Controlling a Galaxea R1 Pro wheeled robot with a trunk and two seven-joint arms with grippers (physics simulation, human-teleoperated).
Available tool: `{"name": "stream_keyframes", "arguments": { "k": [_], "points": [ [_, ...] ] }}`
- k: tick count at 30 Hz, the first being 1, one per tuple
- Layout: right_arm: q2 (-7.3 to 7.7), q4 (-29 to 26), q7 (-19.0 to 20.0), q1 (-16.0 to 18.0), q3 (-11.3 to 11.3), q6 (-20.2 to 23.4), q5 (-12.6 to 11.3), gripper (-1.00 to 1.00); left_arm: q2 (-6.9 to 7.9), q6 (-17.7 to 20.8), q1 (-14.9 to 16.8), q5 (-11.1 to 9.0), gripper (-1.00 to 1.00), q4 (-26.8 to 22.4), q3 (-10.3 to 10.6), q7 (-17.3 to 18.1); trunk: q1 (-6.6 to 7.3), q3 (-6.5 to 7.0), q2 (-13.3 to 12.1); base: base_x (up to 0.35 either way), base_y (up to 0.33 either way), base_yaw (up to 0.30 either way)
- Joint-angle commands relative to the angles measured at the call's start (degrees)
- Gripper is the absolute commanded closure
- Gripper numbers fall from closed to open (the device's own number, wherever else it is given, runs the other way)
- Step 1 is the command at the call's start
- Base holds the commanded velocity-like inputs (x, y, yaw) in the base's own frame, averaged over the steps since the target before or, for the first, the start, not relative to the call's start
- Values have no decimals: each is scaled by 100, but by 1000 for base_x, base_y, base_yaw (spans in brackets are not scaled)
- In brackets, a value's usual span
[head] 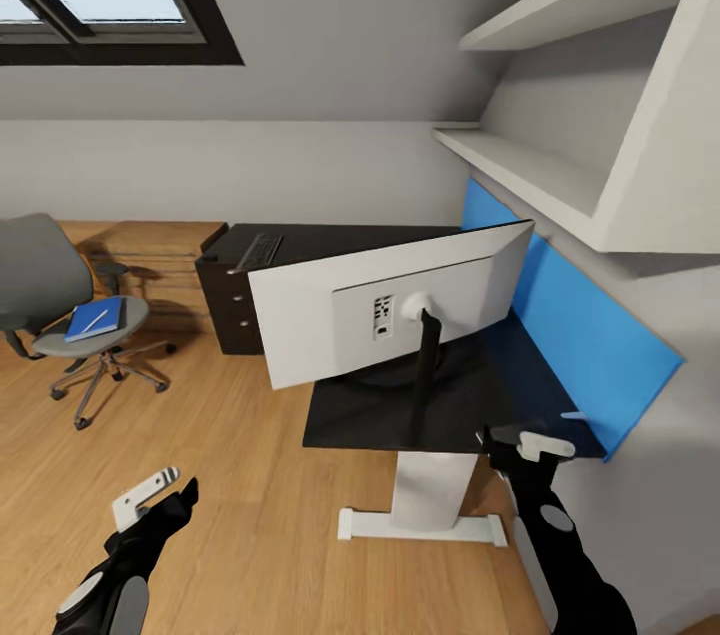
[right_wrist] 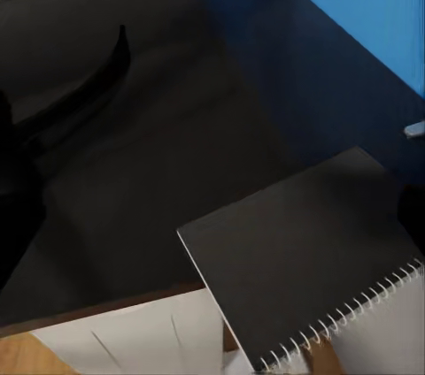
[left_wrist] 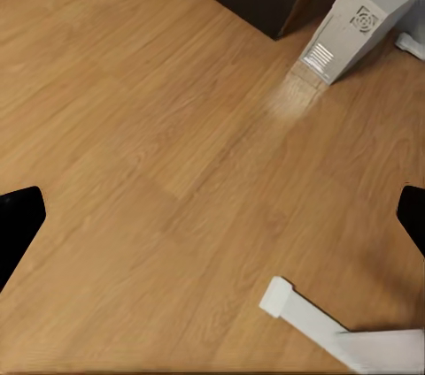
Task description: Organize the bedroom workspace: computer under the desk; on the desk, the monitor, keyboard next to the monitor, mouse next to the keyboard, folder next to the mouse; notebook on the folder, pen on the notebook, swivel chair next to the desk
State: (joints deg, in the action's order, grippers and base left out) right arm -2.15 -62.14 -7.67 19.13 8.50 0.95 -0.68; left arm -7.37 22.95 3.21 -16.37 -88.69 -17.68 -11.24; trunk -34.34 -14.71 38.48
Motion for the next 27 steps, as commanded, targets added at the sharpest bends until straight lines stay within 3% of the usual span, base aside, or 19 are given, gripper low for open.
{"name": "stream_keyframes", "arguments": {
  "k": [1, 11, 13, 22, 27],
  "points": [
    [1, -5, -6, -3, 7, -56, -12, -100, -9, 25, 4, -29, -100, -12, 70, -47, 0, -9, 7, -48, 0, 0],
    [37, -4, 17, -42, 57, -157, -145, -100, -9, 25, 4, 13, -100, -16, 189, -86, 0, -9, 7, -17, 0, 0],
    [57, -7, 30, -50, 222, -163, -547, -100, -10, 31, 4, 21, -100, -17, 221, -88, -44, -44, 87, -2, 0, 0],
    [173, -2, 101, -54, 313, -152, -1051, -100, -10, 32, 4, 26, -100, -10, 241, -90, -242, -206, 448, 0, 0, 0],
    [210, 25, 176, -57, 332, -149, -1531, -100, -9, 34, 4, 21, -100, -9, 239, -89, -352, -296, 649, 0, 0, 0]
  ]
}}
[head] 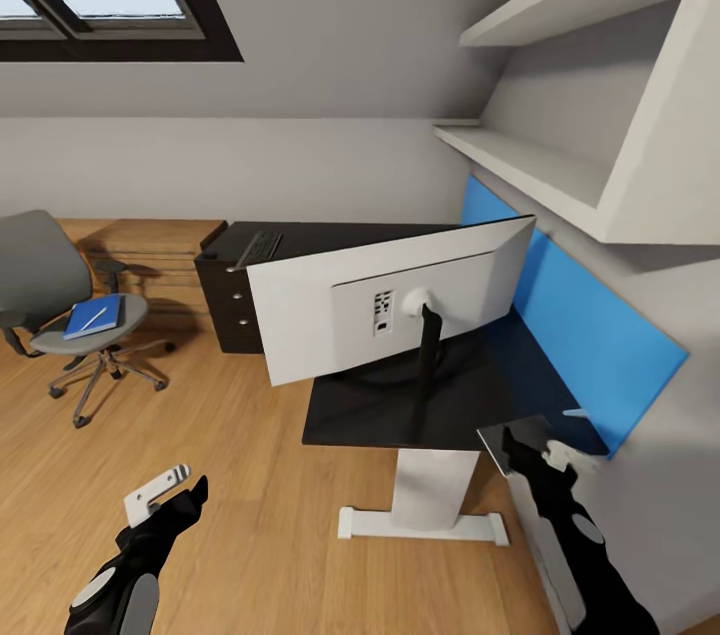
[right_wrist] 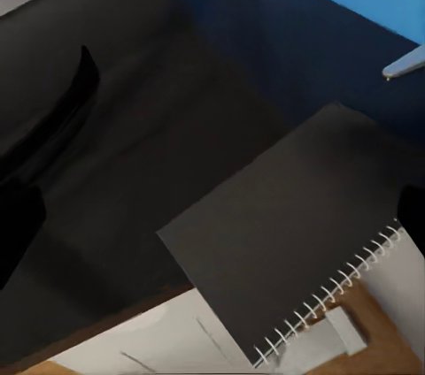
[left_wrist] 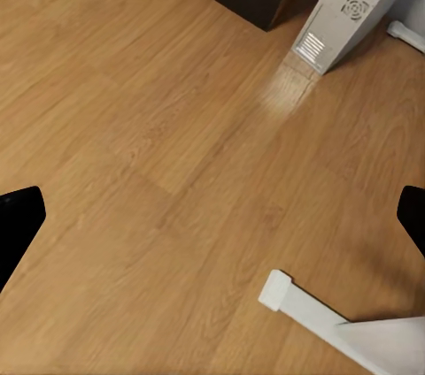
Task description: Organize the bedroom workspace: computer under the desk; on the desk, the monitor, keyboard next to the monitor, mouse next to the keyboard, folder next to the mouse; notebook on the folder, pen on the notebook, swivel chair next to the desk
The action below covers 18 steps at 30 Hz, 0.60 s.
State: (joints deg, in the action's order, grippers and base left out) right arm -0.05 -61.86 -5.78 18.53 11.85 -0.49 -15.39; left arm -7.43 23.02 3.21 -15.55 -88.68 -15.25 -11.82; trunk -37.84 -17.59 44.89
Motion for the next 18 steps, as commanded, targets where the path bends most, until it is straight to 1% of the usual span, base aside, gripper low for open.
{"name": "stream_keyframes", "arguments": {
  "k": [1, 6, 7, 9, 10, 13, 15, 17, 18],
  "points": [
    [18, 40, 1, 2, 27, -5, -228, -100, -3, 27, 4, -61, -100, -7, -4, -31, -24, -26, 48, 0, 0, 0],
    [85, 190, 55, 2, 208, -4, -723, -100, -4, 27, 4, -62, -100, -2, -4, -31, -133, -116, 249, 0, 0, 0],
    [107, 241, 116, 2, 271, -4, -937, -100, -4, 27, 4, -62, -100, -1, -4, -31, -155, -134, 289, 0, 0, 0],
    [120, 285, 204, 1, 312, -4, -1125, -100, -4, 27, 4, -62, -100, -1, -4, -31, -199, -170, 369, 0, 0, 0],
    [129, 320, 305, 1, 338, 1, -1272, -100, -4, 27, 4, -60, -100, 0, -1, -31, -221, -188, 409, 0, 0, 0],
    [139, 365, 468, 1, 367, 48, -1440, -100, -4, 27, 4, -56, -100, 0, 2, -31, -287, -242, 529, 0, 0, 0],
    [141, 395, 519, 1, 374, 116, -1486, -100, -4, 27, 4, -55, -100, 0, 3, -31, -331, -278, 610, 0, 0, 0],
    [143, 443, 588, 1, 386, 276, -1534, -100, -4, 27, 4, -54, -100, 0, 7, -31, -375, -313, 690, 0, 0, 0],
    [151, 475, 775, 1, 453, 648, -1706, -100, -4, 27, 4, -54, -100, 0, 11, -31, -397, -331, 730, 0, 0, 0]
  ]
}}
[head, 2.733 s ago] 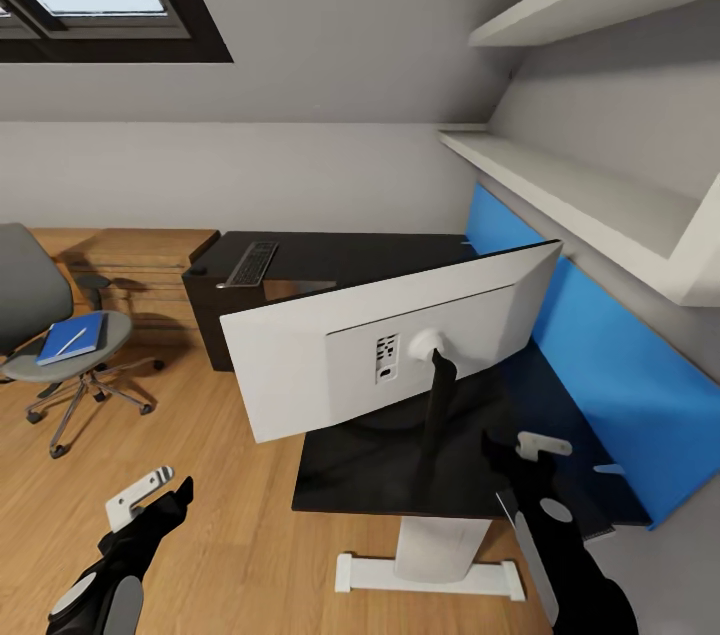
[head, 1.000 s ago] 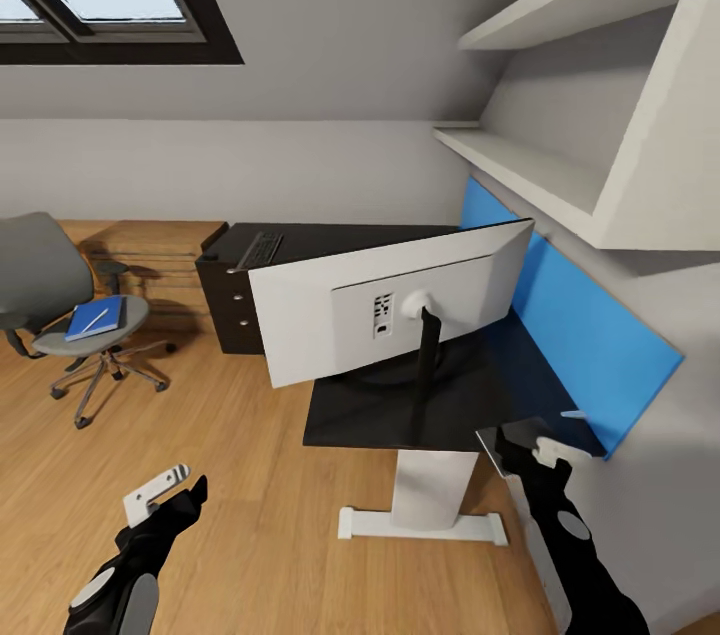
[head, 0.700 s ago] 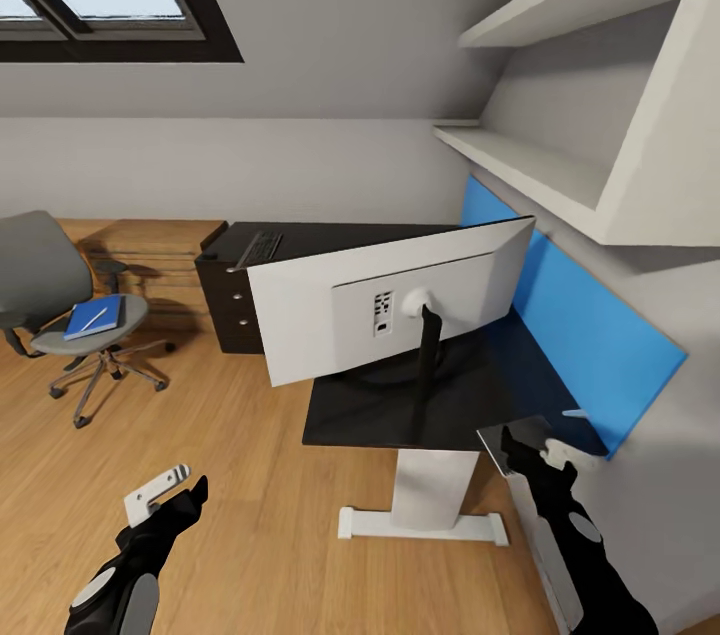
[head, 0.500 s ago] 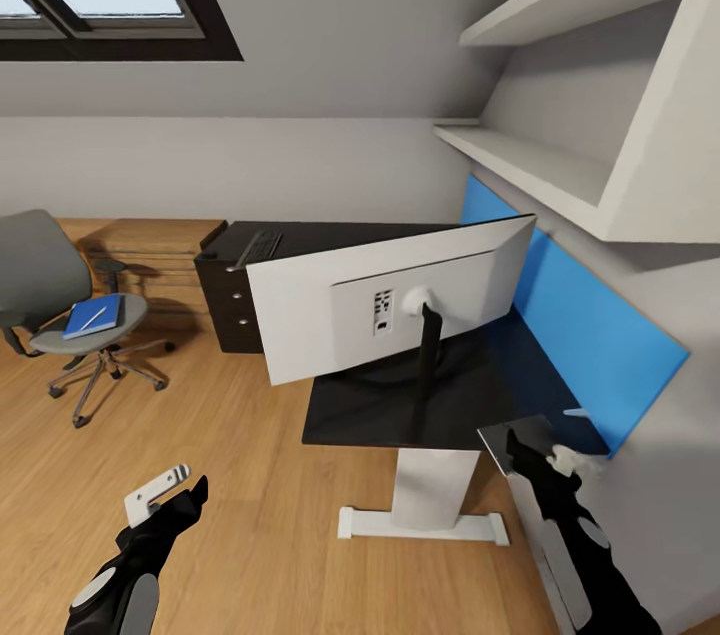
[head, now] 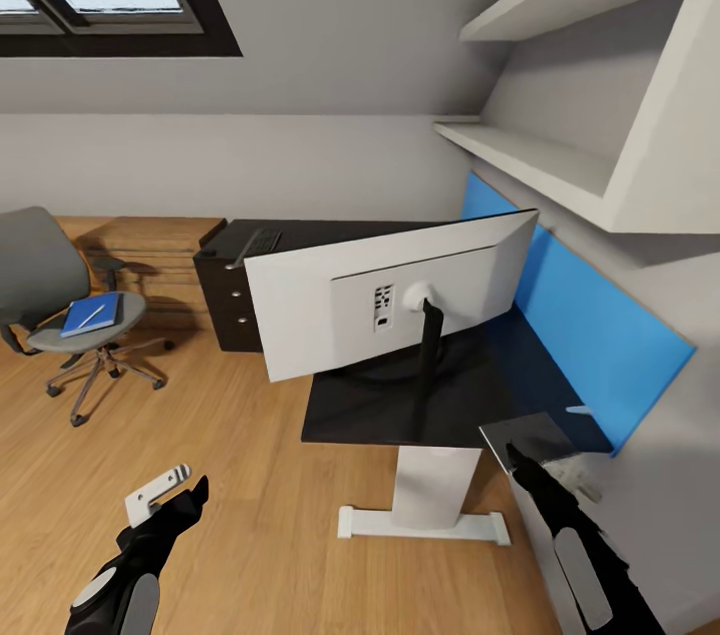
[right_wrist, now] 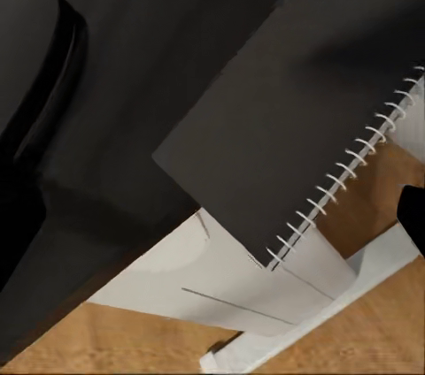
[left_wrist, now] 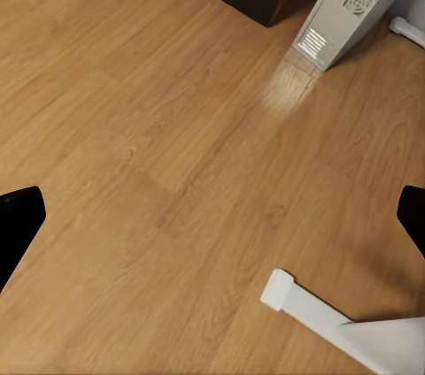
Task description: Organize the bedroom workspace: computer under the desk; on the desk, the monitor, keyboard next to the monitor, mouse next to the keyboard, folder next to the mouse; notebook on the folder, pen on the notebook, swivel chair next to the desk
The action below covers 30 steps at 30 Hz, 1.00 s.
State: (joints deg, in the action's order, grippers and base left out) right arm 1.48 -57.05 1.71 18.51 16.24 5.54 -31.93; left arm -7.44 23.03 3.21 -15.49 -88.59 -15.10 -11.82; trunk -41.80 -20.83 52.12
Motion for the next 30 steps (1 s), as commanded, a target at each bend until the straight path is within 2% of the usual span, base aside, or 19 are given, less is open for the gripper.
{"name": "stream_keyframes", "arguments": {
  "k": [1, 2, 7, 8, 10, 11, 13, 25, 30],
  "points": [
    [6, -1, 84, 3, 48, 131, -120, -100, -3, 26, 4, -60, -100, -9, -3, -31, -23, -25, 47, 0, 0, 0],
    [32, 8, 223, 3, 137, 317, -284, -100, -3, 26, 4, -60, -100, -9, -3, -31, -45, -43, 87, 0, 0, 0],
    [122, 33, 623, 3, 371, 810, -742, -100, -3, 26, 4, -60, -100, -9, -2, -31, -155, -133, 288, 0, 0, 0],
    [161, 60, 742, 3, 436, 1009, -891, -100, -3, 26, 4, -60, -100, -9, -2, -31, -177, -151, 328, 0, 0, 0],
    [204, 106, 827, 3, 500, 1192, -1024, -100, -3, 26, 4, -62, -100, -7, -2, -31, -221, -187, 408, 0, 0, 0],
    [326, 238, 932, 3, 688, 1484, -1381, -100, 0, 26, 4, -60, -100, 53, 3, -36, -243, -205, 448, 0, 0, 0],
    [396, 293, 955, 3, 760, 1565, -1631, -100, 3, 26, 4, -60, -100, 99, 5, -36, -287, -241, 528, 0, 0, 0],
    [776, 693, 1177, 3, 838, 2169, -2846, -100, 5, 26, 4, -60, -100, 148, 9, -35, -550, -456, 1010, 0, 0, 0],
    [859, 746, 1254, 3, 837, 2214, -3022, -100, 0, 26, 4, -60, -100, 149, 13, -36, -660, -546, 1210, 0, 0, 0]
  ]
}}
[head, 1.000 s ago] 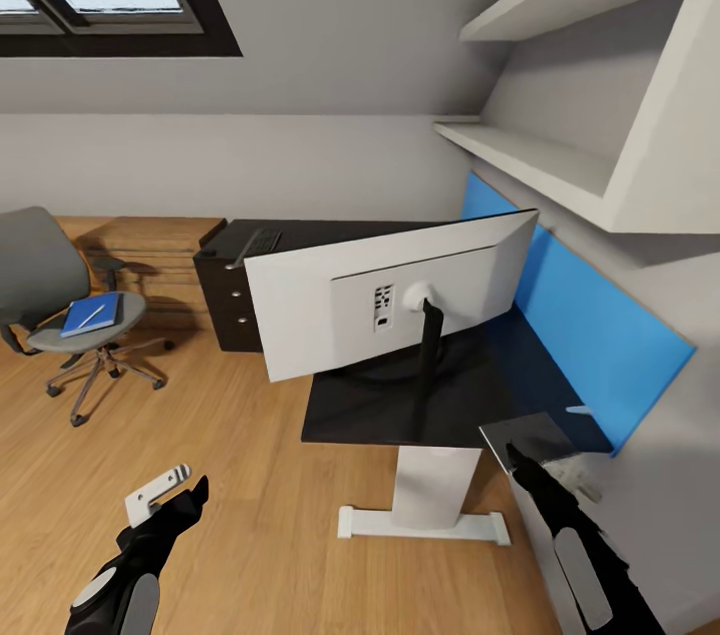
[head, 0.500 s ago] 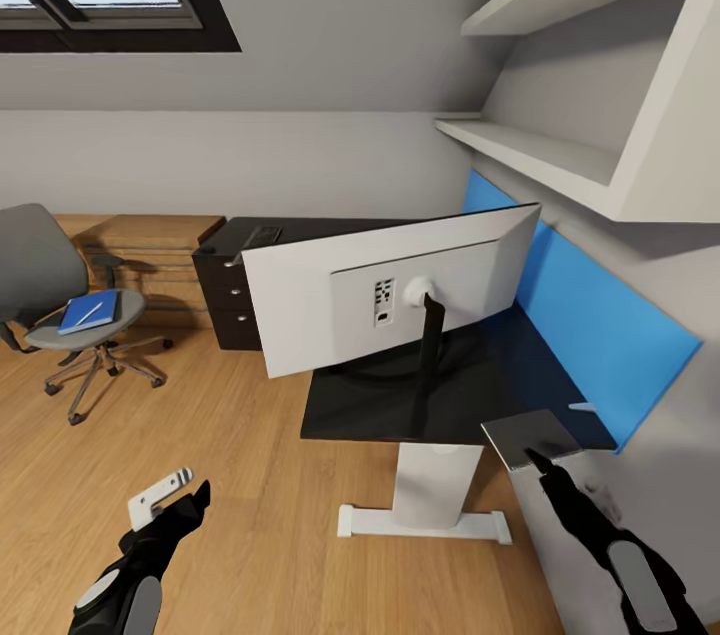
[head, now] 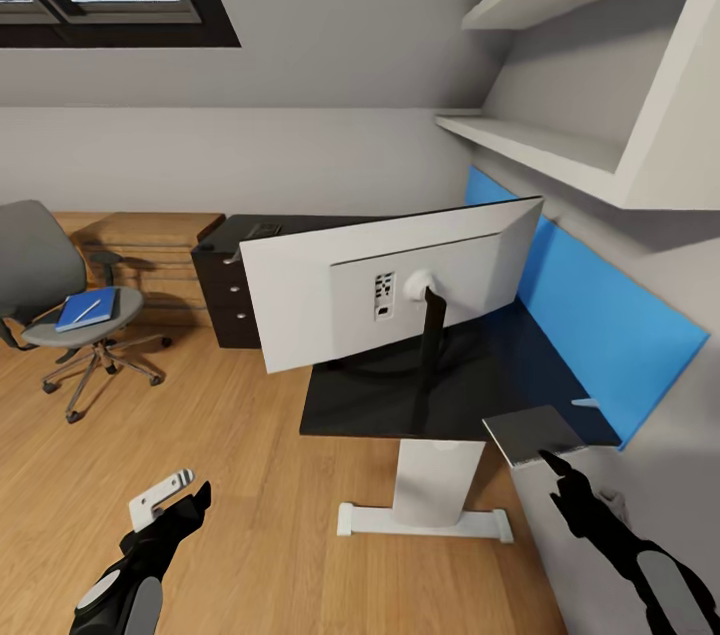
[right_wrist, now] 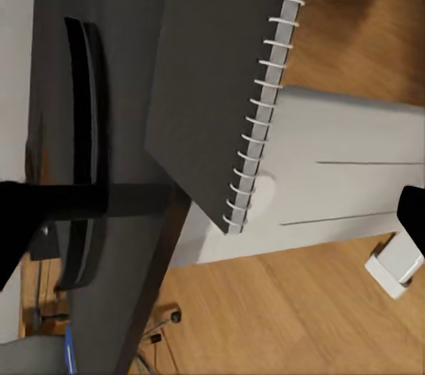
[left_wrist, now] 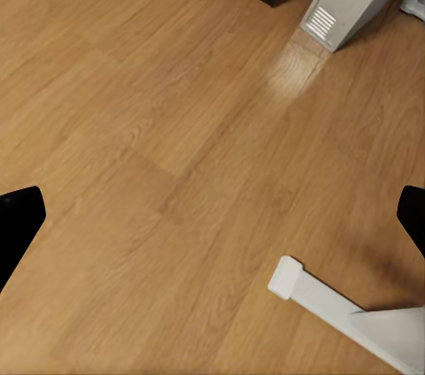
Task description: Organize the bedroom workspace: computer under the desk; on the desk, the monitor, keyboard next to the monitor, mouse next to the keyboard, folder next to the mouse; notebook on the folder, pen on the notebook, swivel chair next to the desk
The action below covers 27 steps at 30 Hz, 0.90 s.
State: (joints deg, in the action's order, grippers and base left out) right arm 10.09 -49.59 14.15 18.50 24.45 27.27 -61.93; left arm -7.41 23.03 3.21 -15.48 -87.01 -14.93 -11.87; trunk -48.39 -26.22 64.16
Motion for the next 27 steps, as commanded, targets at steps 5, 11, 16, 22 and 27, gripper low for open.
{"name": "stream_keyframes", "arguments": {
  "k": [5, 11, 16, 22, 27],
  "points": [
    [30, 18, 107, 5, 18, 146, -66, -100, -5, 22, 4, -60, -100, -9, -2, -29, -111, -96, 206, 0, 0, 0],
    [55, 26, 208, 5, 21, 270, -85, -100, -6, 20, 4, -59, -100, -9, 21, -31, -243, -204, 447, 0, 0, 0],
    [89, 79, 229, 5, 24, 296, -89, -100, -6, 18, 4, -57, -100, -9, 31, -28, -352, -294, 647, 0, 0, 0],
    [125, 129, 235, 5, 25, 303, -91, -100, -6, 18, 4, -56, -100, -9, 34, -26, -484, -402, 888, 0, 0, 0],
    [138, 139, 243, 5, 25, 305, -91, -100, -6, 17, 4, -57, -100, -9, 41, -28, -594, -491, 1088, 0, 0, 0]
  ]
}}
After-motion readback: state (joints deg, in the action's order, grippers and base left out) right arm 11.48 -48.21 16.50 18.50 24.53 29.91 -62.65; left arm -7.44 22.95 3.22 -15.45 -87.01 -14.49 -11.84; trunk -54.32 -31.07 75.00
